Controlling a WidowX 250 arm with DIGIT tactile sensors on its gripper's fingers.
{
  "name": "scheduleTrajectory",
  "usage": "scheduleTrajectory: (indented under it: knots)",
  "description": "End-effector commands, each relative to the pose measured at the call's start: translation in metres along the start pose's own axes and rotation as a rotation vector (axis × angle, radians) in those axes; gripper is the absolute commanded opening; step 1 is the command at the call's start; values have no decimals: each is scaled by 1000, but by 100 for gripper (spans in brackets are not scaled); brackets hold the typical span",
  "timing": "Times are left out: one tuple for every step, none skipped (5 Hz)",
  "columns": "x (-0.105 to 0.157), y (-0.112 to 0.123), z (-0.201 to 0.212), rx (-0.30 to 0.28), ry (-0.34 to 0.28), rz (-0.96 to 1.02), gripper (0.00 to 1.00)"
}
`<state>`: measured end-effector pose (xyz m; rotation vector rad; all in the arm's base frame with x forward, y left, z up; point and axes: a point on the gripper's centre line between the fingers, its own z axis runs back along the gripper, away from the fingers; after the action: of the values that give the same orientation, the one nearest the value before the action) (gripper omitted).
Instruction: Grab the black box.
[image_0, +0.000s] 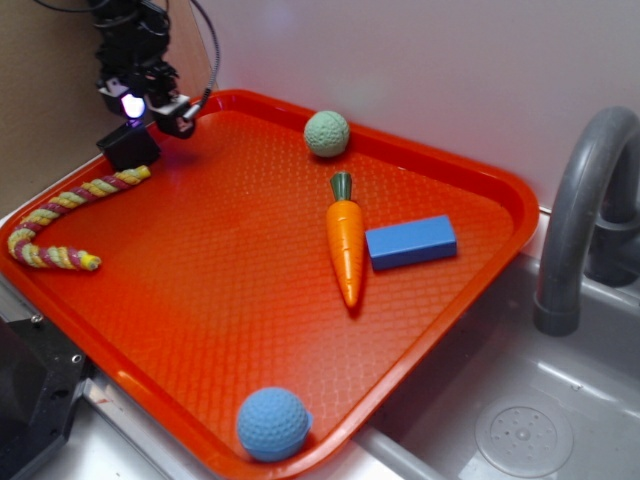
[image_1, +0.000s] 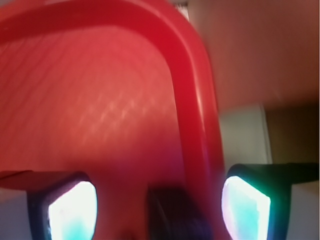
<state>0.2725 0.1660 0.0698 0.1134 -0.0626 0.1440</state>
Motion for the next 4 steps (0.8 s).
scheduleTrajectory:
  knots:
    - [-21, 23, 28, 34, -59, 18, 100]
    - [-32, 26, 28, 34, -44, 8, 100]
    - [-38, 24, 27, 24, -37, 3, 100]
    - [-36, 15, 25, 27, -23, -26, 100]
